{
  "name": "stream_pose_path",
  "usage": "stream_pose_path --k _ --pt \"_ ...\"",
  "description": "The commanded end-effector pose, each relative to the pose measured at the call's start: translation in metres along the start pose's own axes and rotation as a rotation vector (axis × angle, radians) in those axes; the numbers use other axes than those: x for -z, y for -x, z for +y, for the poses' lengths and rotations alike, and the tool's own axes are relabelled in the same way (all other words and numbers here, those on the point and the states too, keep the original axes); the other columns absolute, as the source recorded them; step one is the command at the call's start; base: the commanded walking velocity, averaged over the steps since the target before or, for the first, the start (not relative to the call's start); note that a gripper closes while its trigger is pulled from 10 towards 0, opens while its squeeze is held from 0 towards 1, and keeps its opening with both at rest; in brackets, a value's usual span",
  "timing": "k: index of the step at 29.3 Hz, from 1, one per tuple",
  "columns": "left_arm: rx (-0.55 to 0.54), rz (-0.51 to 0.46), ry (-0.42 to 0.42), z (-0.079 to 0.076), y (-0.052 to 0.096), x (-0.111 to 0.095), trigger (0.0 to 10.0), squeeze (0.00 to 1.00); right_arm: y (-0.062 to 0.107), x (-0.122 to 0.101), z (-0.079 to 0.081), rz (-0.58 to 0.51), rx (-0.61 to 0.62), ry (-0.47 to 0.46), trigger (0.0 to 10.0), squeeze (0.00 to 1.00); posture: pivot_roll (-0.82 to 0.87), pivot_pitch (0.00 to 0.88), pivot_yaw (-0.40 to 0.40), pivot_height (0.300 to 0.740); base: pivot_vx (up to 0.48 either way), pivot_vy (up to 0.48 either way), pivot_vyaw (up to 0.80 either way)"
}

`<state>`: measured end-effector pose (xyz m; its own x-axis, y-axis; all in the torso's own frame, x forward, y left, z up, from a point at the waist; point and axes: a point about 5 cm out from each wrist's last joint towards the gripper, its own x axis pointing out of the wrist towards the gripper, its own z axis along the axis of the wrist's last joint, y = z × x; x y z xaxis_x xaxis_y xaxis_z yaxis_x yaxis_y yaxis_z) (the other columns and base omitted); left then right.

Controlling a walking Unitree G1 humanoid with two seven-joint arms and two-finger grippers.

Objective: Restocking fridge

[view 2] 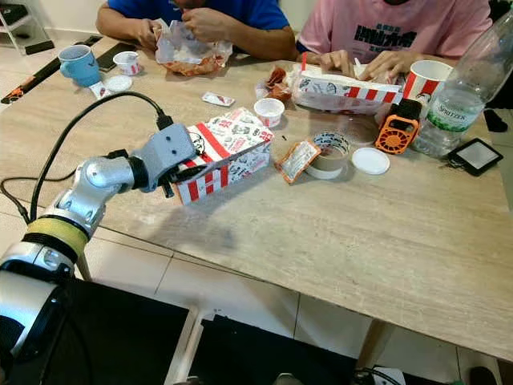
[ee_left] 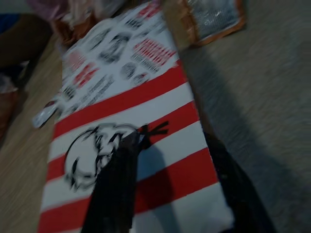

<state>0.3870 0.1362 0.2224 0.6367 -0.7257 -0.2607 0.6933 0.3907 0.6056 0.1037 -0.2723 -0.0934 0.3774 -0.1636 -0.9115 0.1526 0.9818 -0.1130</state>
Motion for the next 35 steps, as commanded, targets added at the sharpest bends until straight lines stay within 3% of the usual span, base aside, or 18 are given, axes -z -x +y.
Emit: stream_pose_path --k 1,12,27,32,33,35 --pt "0.051 0.016 0.031 -0.009 0.001 0.008 10.0 1.00 0.001 0.008 0.001 0.019 -0.002 -0.001 10.0 0.00 -0.08 0.175 0.065 0.740 0.000 0.000 0.00" --pt "0.100 0.028 -0.016 -0.008 0.012 0.005 10.0 1.00 0.001 0.007 0.000 0.018 0.000 -0.001 10.0 0.00 -0.07 0.183 0.065 0.740 0.000 0.000 0.00" --pt "0.100 0.034 -0.007 -0.011 0.014 0.005 10.0 1.00 0.001 0.006 0.001 0.018 0.000 -0.003 10.0 0.00 -0.07 0.180 0.062 0.740 0.000 0.000 0.00" --pt "0.134 0.054 0.021 -0.026 0.011 0.014 10.0 1.00 0.001 0.006 0.001 0.018 0.002 -0.008 10.0 0.00 -0.07 0.184 0.066 0.740 0.000 0.000 0.00" --pt "0.155 0.067 0.041 -0.037 0.009 0.020 10.0 1.00 0.000 0.007 0.001 0.020 0.001 -0.009 10.0 0.00 -0.07 0.183 0.066 0.740 0.000 0.000 0.00" --pt "0.164 0.084 0.048 -0.043 0.008 0.026 10.0 1.00 0.000 0.007 0.002 0.020 0.000 -0.009 10.0 0.00 -0.07 0.181 0.064 0.740 0.000 0.000 0.00"
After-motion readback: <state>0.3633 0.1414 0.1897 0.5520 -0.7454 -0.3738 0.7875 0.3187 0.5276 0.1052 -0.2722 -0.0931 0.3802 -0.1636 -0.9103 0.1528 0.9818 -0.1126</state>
